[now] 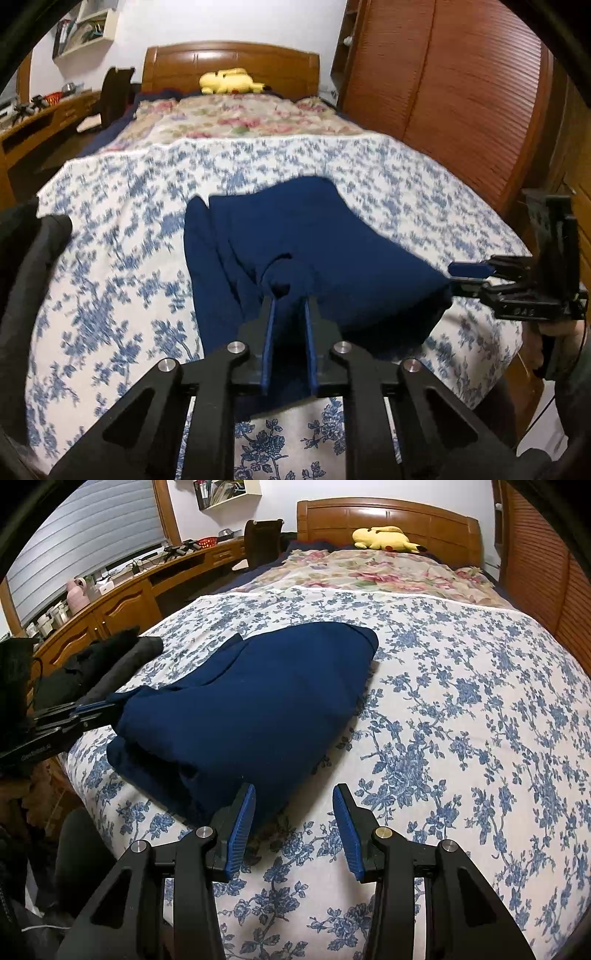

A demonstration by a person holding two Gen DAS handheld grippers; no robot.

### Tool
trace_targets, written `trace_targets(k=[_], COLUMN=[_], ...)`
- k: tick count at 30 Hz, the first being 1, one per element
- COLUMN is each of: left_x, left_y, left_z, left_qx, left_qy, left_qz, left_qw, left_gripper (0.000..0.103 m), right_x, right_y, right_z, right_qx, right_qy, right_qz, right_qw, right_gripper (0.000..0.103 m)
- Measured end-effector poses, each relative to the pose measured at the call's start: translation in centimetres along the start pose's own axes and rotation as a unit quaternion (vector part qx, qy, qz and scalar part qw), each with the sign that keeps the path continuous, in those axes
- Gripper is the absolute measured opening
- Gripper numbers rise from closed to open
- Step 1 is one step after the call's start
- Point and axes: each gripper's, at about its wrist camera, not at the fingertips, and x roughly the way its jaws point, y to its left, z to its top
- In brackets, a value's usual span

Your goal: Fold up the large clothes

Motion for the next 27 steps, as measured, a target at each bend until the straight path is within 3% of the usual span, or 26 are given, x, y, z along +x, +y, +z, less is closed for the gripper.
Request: trace_targets(k=[8, 14, 20, 27], left_x=[-3.5, -2.3, -0.7, -0.9], left_y=[1.8, 4.6, 4.3, 2.9], left_z=[0.4, -2.8, -5.1, -5.1], left_qx=[-0.005, -0.030, -0.036, -0.015], left_qy=[-0.033, 0.006, 0.035, 0.035], left_qz=[0.034, 0.060, 0.055, 0.060], left_qw=[0.9988, 0.9978, 0.9972, 0.9975], left_gripper=[0.013, 0.013, 0.013, 0.013], right_x=[-0.9, 0.4, 4.1, 5.9], right_y=[2.6, 5.9, 5.9, 5.0], right_z=[2.5, 3.2, 1.2, -0.5], right_qx=[-0.035, -0.074, -0.085, -0.071], right_qy=[-0.033, -0.033, 0.011, 0.011], right_qz=[0.030, 0.078, 0.069, 0.066], right_qw=[0.998, 0.994, 0.994, 0.995], right_gripper=[0.045, 0.045, 0.045, 0.045])
